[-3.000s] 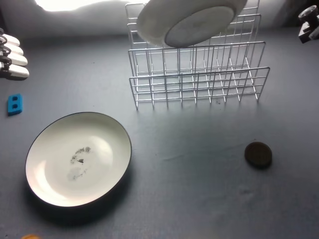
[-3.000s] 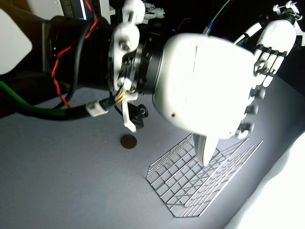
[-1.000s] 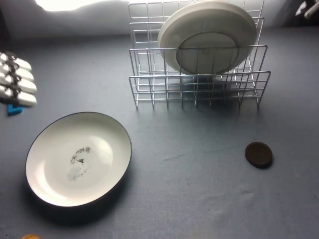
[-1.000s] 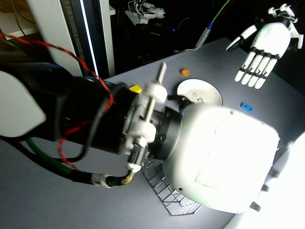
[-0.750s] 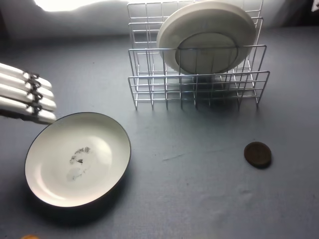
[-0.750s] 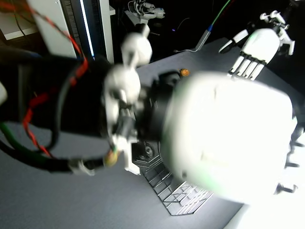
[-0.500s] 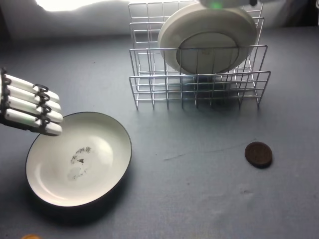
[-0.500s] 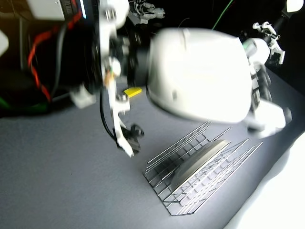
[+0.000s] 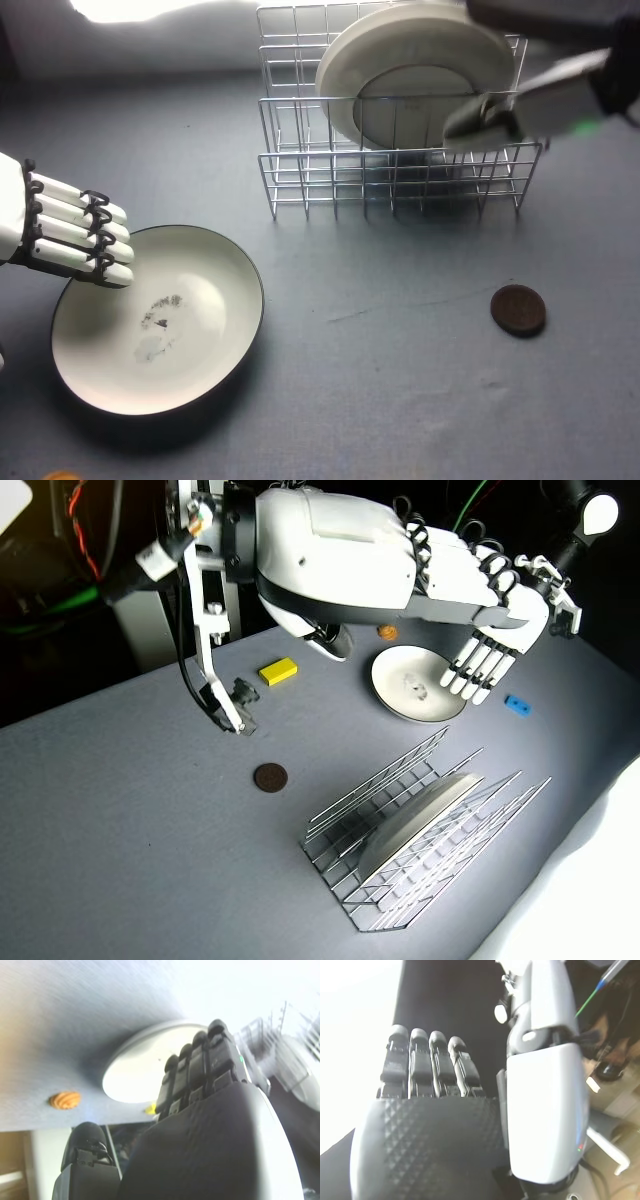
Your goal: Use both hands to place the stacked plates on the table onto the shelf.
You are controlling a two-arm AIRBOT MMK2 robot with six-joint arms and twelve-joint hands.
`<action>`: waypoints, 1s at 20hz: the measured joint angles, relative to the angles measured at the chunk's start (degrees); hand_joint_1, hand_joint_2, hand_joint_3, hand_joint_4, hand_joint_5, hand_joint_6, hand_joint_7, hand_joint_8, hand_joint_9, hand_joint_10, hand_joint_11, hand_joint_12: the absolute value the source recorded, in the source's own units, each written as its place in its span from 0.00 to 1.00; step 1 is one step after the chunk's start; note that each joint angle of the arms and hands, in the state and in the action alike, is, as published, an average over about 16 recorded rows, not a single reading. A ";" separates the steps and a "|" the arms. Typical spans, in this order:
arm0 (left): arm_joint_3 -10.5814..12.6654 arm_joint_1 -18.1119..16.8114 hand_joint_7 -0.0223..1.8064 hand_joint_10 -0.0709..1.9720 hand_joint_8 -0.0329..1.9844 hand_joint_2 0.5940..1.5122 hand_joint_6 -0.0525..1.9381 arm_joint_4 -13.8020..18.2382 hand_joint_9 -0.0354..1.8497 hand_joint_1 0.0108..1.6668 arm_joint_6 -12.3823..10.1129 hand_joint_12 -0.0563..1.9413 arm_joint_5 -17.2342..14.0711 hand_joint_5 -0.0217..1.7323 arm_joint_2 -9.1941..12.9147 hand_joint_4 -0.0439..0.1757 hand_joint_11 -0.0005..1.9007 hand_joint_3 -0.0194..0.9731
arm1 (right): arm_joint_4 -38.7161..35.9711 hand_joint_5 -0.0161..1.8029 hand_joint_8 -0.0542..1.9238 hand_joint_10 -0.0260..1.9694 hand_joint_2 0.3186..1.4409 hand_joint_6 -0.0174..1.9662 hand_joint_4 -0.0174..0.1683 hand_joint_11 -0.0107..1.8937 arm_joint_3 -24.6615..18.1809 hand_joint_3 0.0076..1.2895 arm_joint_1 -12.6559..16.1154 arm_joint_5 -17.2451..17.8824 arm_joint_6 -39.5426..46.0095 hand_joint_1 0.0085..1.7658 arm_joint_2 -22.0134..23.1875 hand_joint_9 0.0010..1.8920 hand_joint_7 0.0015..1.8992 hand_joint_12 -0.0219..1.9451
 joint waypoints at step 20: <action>2.01 5.82 0.02 0.02 0.01 0.55 0.02 -2.59 0.01 0.00 -1.41 0.02 2.66 0.02 -1.85 0.18 0.01 0.03 | 9.87 0.02 0.04 0.01 0.57 0.02 0.11 0.02 -4.45 0.00 -11.13 -1.85 -23.06 0.67 -6.56 0.01 0.01 0.02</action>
